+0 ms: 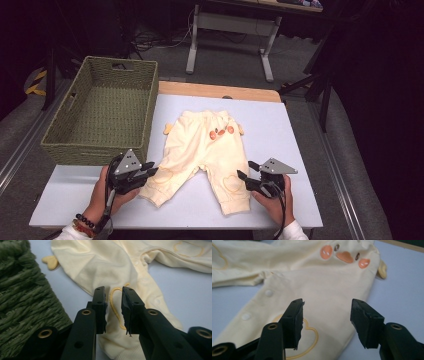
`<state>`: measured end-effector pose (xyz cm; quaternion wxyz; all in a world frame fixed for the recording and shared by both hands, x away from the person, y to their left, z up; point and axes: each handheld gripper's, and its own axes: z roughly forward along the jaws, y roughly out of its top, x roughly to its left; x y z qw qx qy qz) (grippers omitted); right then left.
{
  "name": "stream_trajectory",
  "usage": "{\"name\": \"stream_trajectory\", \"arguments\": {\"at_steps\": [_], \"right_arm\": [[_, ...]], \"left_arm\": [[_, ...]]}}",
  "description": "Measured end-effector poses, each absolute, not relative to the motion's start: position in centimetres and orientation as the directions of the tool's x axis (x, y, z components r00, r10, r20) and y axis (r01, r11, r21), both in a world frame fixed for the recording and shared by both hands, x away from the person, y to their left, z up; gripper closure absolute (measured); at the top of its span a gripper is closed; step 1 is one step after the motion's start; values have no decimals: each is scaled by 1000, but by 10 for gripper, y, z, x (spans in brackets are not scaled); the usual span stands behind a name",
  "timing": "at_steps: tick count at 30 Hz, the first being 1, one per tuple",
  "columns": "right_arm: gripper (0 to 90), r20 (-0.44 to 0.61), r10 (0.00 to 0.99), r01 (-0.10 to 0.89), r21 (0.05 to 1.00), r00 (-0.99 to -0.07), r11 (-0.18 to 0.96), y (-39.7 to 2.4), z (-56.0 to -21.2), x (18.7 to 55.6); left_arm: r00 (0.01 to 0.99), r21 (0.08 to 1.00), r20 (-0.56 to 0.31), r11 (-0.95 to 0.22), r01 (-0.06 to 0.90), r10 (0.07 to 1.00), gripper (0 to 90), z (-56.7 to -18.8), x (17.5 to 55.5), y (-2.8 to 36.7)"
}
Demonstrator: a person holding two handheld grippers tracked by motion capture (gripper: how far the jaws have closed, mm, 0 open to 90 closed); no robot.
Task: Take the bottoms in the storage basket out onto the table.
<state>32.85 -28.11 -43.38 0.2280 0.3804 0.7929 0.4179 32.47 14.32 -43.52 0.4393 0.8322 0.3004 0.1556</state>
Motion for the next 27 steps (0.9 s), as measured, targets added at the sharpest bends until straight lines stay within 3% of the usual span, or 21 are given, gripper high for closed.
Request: {"name": "stream_trajectory", "arguments": {"at_steps": [5,11,15,18,22,27], "right_arm": [[457,-117,822,452,787,-557,419,-288,-448,339],[463,-39,844,519,773,-535,365,-296,-455,348],[456,-37,844,535,759,-534,372,-295,-457,351],[468,-22,847,559,742,-531,370,-295,-458,353],[561,4,836,561,743,-549,365,-297,-458,353],[775,2,821,556,737,-571,385,-298,-456,352]], "left_arm": [[825,841,-7,-443,310,565,699,-431,304,137],[874,822,50,-516,239,484,556,-433,286,112],[887,784,26,-560,267,460,508,-447,290,102],[887,741,55,-614,271,458,556,-459,292,93],[886,712,105,-657,249,451,677,-459,292,87],[886,725,100,-643,247,453,765,-459,292,85]]}}
